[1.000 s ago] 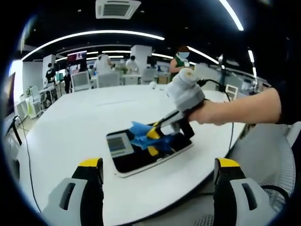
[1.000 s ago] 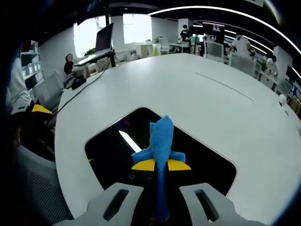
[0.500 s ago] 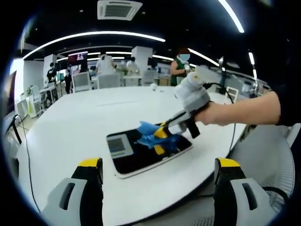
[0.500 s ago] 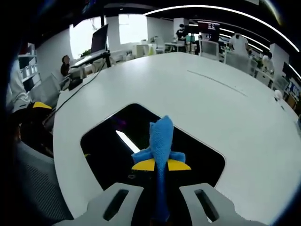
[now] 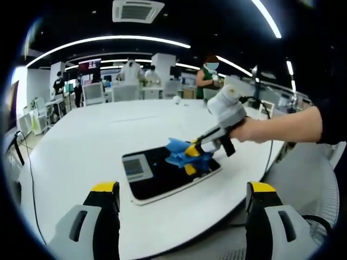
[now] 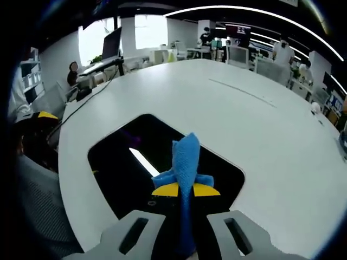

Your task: Wipe the mirror surface with the cleaning cloth until all visible marks leave the cleaned area.

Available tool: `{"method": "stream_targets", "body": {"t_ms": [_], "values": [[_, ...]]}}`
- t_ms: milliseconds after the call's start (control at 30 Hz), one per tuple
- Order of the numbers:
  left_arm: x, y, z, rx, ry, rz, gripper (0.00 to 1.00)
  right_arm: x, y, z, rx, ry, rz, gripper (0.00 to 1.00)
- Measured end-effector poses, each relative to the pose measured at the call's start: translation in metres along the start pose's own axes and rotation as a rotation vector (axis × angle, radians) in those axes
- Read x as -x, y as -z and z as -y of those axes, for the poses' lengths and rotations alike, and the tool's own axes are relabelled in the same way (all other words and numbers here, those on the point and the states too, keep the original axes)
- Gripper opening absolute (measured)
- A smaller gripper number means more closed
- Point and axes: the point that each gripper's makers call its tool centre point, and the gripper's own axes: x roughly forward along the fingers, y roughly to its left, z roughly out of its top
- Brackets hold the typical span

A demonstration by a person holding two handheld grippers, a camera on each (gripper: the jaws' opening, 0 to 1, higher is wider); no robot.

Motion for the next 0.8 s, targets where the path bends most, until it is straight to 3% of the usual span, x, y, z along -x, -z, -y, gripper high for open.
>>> {"method": "stream_targets", "body": {"t_ms": [267, 400, 800], "values": [[0.0, 0.0, 0.0, 0.004, 0.001, -0.002, 0.97, 0.005, 0.004, 0.005, -0.016, 0.005, 0.003, 0.01], [0.0, 0.0, 0.0, 0.007, 0.004, 0.001, 0.97, 0.007, 0.006, 0.009, 0.022, 0.029, -0.001, 0.01], [0.0, 0.001, 0.0, 0.009, 0.004, -0.007, 0.96, 0.013, 0.014, 0.019, -0.01, 0.033, -0.006, 0.01]]}}
